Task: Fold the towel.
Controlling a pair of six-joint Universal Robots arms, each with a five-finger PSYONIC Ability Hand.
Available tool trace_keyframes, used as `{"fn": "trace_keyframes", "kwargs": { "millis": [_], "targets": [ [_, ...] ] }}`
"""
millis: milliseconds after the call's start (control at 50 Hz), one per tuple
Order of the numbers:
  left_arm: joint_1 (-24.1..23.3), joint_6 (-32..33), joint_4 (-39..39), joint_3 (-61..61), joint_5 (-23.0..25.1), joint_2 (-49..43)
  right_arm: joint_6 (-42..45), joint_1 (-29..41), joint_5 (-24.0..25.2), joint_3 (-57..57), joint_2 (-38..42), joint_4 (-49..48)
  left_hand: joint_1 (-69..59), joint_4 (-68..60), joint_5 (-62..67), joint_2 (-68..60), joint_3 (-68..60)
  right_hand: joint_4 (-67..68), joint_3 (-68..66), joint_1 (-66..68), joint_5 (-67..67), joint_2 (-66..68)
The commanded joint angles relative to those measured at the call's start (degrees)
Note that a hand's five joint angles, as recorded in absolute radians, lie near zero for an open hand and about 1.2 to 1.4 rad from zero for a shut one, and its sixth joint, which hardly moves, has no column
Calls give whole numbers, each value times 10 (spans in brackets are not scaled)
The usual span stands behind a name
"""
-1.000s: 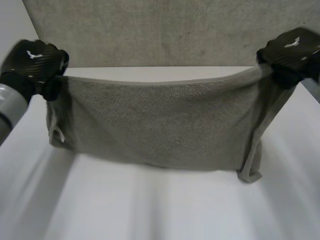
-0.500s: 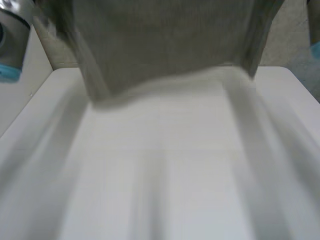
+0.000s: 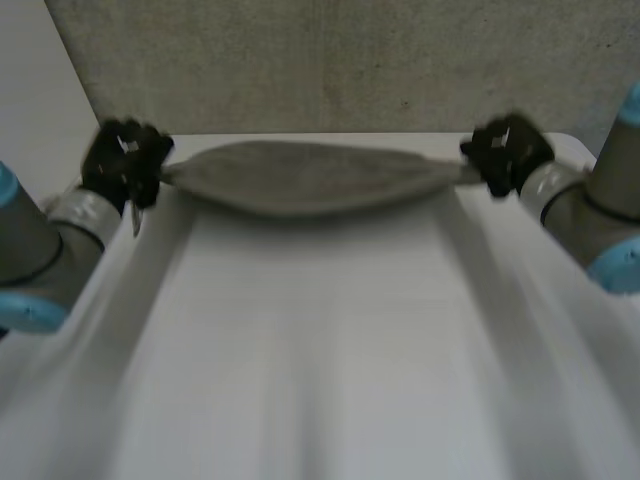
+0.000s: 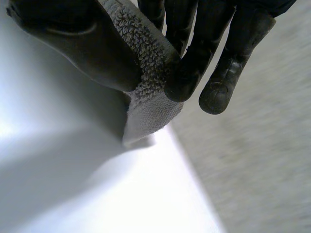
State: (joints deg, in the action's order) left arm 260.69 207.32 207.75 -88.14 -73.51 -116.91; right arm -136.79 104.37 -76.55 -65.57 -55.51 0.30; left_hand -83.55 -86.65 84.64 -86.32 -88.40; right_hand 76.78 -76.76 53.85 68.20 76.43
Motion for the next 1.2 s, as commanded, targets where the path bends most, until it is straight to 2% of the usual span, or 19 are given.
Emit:
{"fn": "trace_keyframes", "kwargs": {
  "millis": [20, 60, 160, 240, 440, 540, 680, 700, 720, 740, 760, 880, 1000, 1120, 1140, 1200],
  "targets": [
    [1, 8, 53, -117, 22, 11, 6, -5, 2, -121, -6, -13, 36, 67, -146, 63, 84, 32, -32, 262, 18, 36],
    [8, 25, 58, -159, 24, 24, 6, -6, 1, -145, -16, -18, 36, 67, -146, 63, 84, 32, -32, 262, 18, 36],
    [17, 43, 61, -212, 25, 65, 2, -28, 3, -233, -125, -30, 36, 67, -146, 63, 84, 32, -32, 262, 18, 36],
    [23, 44, 61, -242, 25, 96, 1, -38, 12, -265, -162, -33, 36, 67, -146, 63, 84, 32, -32, 262, 18, 36],
    [25, 42, 55, -331, 24, 247, -2, -89, 46, -368, -329, -27, 36, 67, -146, 63, 84, 32, -32, 262, 18, 36],
    [40, 42, 59, -363, 24, 301, -2, -121, 63, -399, -383, -26, 36, 67, -146, 63, 84, 32, -32, 262, 18, 36],
    [57, 42, 69, -384, 25, 299, -2, -155, 96, -431, -393, -24, 36, 67, -146, 63, 84, 32, -32, 262, 18, 36],
    [57, 44, 71, -386, 24, 281, -2, -166, 101, -439, -394, -24, 82, 113, -193, 110, 130, 32, -32, 262, 18, 36],
    [57, 46, 72, -386, 23, 254, -2, -166, 101, -439, -394, -24, 206, 237, -317, 233, 254, 32, -32, 262, 18, 36],
    [57, 46, 72, -386, 23, 254, -2, -175, 106, -446, -393, -24, 207, 238, -318, 235, 255, 32, -32, 262, 18, 36],
    [57, 47, 73, -383, 23, 229, -2, -182, 112, -453, -394, -24, 265, 296, -376, 293, 314, 32, -32, 262, 18, 36],
    [63, 47, 70, -375, 21, 159, -2, -189, 123, -470, -391, -27, 274, 305, -385, 302, 323, 32, -32, 262, 18, 36],
    [73, 47, 66, -379, 22, 152, -1, -192, 126, -482, -385, -30, 278, 309, -388, 305, 326, 32, -32, 262, 18, 36],
    [80, 47, 64, -388, 22, 157, -1, -192, 125, -488, -385, -32, 232, 263, -343, 260, 281, 32, -32, 262, 18, 36],
    [81, 47, 62, -389, 22, 164, -1, -192, 125, -489, -385, -32, 114, 145, -225, 142, 162, 32, -32, 262, 18, 36],
    [83, 47, 46, -392, 22, 187, -1, -192, 126, -489, -385, -31, 36, 67, -146, 63, 84, 32, -32, 262, 18, 36]
  ]
}}
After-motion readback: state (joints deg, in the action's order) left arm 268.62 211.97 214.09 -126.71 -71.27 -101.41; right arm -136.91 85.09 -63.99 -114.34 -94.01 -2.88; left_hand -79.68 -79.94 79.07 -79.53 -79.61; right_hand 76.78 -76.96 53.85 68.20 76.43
